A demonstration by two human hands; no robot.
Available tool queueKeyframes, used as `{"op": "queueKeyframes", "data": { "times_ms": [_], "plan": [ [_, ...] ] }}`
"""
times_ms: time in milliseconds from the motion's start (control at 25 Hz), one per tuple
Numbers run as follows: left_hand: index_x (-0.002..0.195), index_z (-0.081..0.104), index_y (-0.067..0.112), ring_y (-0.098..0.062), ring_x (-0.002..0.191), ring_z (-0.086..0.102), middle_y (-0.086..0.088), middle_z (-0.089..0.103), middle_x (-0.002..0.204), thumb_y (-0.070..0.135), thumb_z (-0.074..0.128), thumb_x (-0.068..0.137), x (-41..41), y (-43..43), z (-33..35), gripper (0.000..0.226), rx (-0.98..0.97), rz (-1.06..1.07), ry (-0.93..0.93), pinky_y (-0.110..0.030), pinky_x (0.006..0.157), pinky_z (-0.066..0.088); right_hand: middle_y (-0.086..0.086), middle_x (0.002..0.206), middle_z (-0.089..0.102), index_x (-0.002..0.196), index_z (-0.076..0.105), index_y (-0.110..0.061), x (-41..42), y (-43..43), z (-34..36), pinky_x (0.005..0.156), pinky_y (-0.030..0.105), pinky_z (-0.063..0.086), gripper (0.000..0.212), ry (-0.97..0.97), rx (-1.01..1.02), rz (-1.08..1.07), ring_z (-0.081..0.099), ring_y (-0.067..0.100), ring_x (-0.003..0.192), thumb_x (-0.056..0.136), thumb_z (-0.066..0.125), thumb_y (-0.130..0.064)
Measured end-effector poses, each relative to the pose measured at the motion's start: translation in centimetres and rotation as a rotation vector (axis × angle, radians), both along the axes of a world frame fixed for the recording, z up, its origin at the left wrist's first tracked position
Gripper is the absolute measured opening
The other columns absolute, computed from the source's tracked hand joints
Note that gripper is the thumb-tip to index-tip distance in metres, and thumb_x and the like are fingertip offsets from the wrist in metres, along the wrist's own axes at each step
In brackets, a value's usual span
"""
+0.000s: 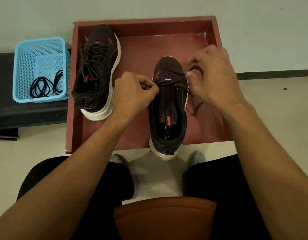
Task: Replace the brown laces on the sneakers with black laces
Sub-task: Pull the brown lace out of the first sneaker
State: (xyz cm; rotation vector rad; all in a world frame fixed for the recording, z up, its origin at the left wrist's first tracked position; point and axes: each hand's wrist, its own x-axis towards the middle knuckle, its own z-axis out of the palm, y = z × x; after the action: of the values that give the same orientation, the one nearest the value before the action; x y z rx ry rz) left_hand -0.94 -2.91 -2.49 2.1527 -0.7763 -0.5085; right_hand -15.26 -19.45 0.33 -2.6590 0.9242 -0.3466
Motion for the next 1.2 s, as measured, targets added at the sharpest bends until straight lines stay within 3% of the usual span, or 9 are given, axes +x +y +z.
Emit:
{"op": "queueKeyframes", "data": {
  "times_ms": [120, 240, 480, 640, 800, 1000, 1080, 1200],
  "plan": [
    [0.083, 0.080, 0.029, -0.004, 0.063, 0.070, 0.012, 0.072, 0.067, 0.032, 0.076, 0.086, -0.1, -0.1, 0.2, 0.006, 0.008, -0.008, -0.001, -0.040, 0.069, 0.065, -0.005, 0.117, 0.060, 0.114, 0.077, -0.033, 1.6, 2.8, 0.3, 0.093, 0.032, 0.048, 0.024, 0.043, 0.066, 0.142, 0.050, 0.019, 0.117, 0.092, 0.076, -0.043],
    [0.093, 0.083, 0.025, -0.007, 0.067, 0.071, 0.011, 0.072, 0.071, 0.033, 0.075, 0.088, -0.3, -0.2, 0.3, 0.011, 0.034, -0.022, -0.038, -0.039, 0.070, 0.064, -0.005, 0.116, 0.065, 0.108, 0.079, -0.034, 2.4, 4.3, 0.0, 0.089, 0.038, 0.055, 0.023, 0.122, -0.045, 0.088, 0.055, 0.019, 0.115, 0.091, 0.076, -0.049],
    [0.094, 0.083, 0.026, -0.006, 0.070, 0.071, 0.012, 0.074, 0.075, 0.032, 0.074, 0.089, -0.3, -0.3, 0.4, 0.012, 0.056, -0.037, -0.088, -0.037, 0.072, 0.064, -0.008, 0.105, 0.061, 0.101, 0.077, -0.029, 3.2, 5.2, -0.4, 0.081, 0.034, 0.051, 0.015, 0.123, -0.050, 0.026, 0.056, 0.018, 0.111, 0.093, 0.076, -0.042],
    [0.091, 0.083, 0.027, -0.007, 0.067, 0.072, 0.011, 0.074, 0.072, 0.034, 0.074, 0.087, -0.3, -0.3, 0.2, 0.012, 0.030, -0.021, -0.063, -0.038, 0.069, 0.065, -0.004, 0.114, 0.060, 0.101, 0.070, -0.022, 3.1, 5.0, -0.2, 0.073, 0.035, 0.044, 0.013, 0.179, 0.009, 0.110, 0.059, 0.020, 0.107, 0.098, 0.070, -0.034],
    [0.087, 0.083, 0.026, -0.010, 0.065, 0.073, 0.010, 0.073, 0.068, 0.036, 0.069, 0.083, -0.3, -0.4, 0.0, 0.018, 0.033, -0.005, -0.038, -0.040, 0.069, 0.064, -0.004, 0.111, 0.058, 0.092, 0.062, -0.021, 2.5, 4.3, -0.1, 0.076, 0.039, 0.049, 0.011, 0.238, 0.091, 0.142, 0.061, 0.022, 0.098, 0.099, 0.070, -0.025],
    [0.086, 0.082, 0.026, -0.005, 0.064, 0.070, 0.012, 0.071, 0.067, 0.030, 0.074, 0.085, -0.3, -0.5, 0.3, 0.010, 0.039, -0.012, -0.031, -0.040, 0.072, 0.064, -0.010, 0.095, 0.065, 0.088, 0.066, -0.028, 1.4, 2.1, 0.2, 0.077, 0.021, 0.050, 0.011, -0.085, 0.230, -0.081, 0.062, 0.007, 0.081, 0.097, 0.073, -0.028],
    [0.085, 0.082, 0.027, -0.005, 0.064, 0.070, 0.013, 0.071, 0.067, 0.031, 0.075, 0.084, -0.3, -0.5, 0.4, 0.008, 0.047, -0.009, -0.028, -0.039, 0.072, 0.065, -0.009, 0.101, 0.064, 0.093, 0.067, -0.027, 1.3, 1.1, 0.1, 0.076, 0.012, 0.049, 0.008, -0.213, 0.192, -0.148, 0.062, 0.002, 0.082, 0.094, 0.075, -0.027],
    [0.081, 0.080, 0.027, -0.008, 0.063, 0.071, 0.009, 0.072, 0.066, 0.031, 0.076, 0.083, -0.2, -0.4, 0.5, 0.006, 0.054, -0.018, -0.012, -0.040, 0.071, 0.065, -0.004, 0.112, 0.063, 0.106, 0.067, -0.022, 1.2, 0.5, -0.4, 0.081, 0.015, 0.056, 0.016, -0.305, 0.202, -0.165, 0.068, 0.002, 0.089, 0.092, 0.076, -0.024]
  ]
}}
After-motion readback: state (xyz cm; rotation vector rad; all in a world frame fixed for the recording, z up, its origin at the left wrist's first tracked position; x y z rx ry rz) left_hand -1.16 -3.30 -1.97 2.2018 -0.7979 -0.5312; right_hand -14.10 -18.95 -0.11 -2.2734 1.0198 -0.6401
